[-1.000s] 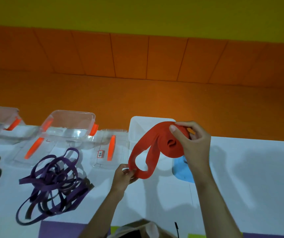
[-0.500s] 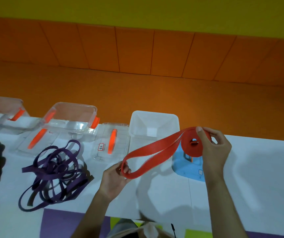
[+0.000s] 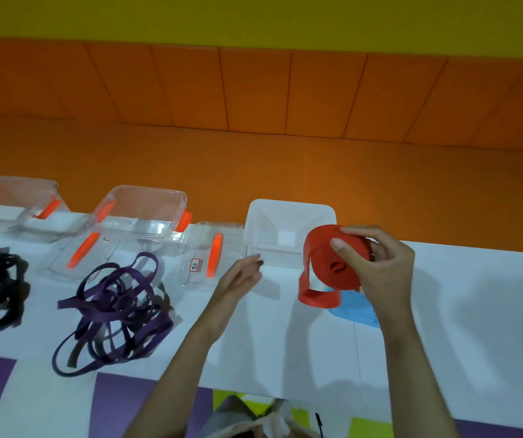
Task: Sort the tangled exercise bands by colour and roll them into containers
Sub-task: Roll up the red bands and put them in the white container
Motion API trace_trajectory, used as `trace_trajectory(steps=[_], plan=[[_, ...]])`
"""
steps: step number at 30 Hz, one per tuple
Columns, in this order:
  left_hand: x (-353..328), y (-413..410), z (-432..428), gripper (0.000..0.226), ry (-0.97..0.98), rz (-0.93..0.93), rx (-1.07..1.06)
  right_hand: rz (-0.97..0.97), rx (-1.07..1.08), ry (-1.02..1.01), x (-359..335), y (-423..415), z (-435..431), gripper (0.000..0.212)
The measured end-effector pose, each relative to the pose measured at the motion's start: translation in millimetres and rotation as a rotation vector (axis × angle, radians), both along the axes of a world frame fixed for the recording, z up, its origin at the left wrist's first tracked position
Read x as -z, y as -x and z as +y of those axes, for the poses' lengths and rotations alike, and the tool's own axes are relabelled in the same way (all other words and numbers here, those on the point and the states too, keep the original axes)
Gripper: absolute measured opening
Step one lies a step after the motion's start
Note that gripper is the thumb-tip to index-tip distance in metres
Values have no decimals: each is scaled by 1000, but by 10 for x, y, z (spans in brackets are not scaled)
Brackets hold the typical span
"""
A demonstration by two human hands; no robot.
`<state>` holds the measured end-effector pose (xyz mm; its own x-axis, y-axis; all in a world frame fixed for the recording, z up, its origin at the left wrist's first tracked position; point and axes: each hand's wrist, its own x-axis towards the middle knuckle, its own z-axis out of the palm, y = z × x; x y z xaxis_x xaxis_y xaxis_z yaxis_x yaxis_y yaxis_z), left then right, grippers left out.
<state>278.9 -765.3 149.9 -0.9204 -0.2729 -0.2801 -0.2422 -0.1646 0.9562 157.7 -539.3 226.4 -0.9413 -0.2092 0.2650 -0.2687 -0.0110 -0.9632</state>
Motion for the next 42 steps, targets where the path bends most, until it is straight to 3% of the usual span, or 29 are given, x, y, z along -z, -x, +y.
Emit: trace_trajectory(steps=[6,13,17,20,24,28,33,35,38,42], plan=[[-607,349,361,51,350,307,127,77,-123,-102,-27,-59,46,26],[-572,360,569,36,213,340,34,86,-123,-56,40,-68,160,28],[-552,328,627,55,149,321,90,27,-33,72,40,-126,92,28],[-601,310,639,54,99,337,82,-5,-40,109,67,-105,85,26],[-632,296,640,43,145,363,-36,-138,-186,75,113,29,230,35],[-546,297,680,32,139,365,-91,-96,-167,7,115,45,284,34],[-497,327,629,47,118,291,4,-113,-108,56,146,16,241,23],[-516,339,593,46,122,296,-7,-154,-156,23,187,30,248,22],[-548,374,593,40,128,333,-59,-180,-191,-53,216,33,238,35],[-500,412,545,35,118,331,-76,-154,-137,23,155,-15,143,29]])
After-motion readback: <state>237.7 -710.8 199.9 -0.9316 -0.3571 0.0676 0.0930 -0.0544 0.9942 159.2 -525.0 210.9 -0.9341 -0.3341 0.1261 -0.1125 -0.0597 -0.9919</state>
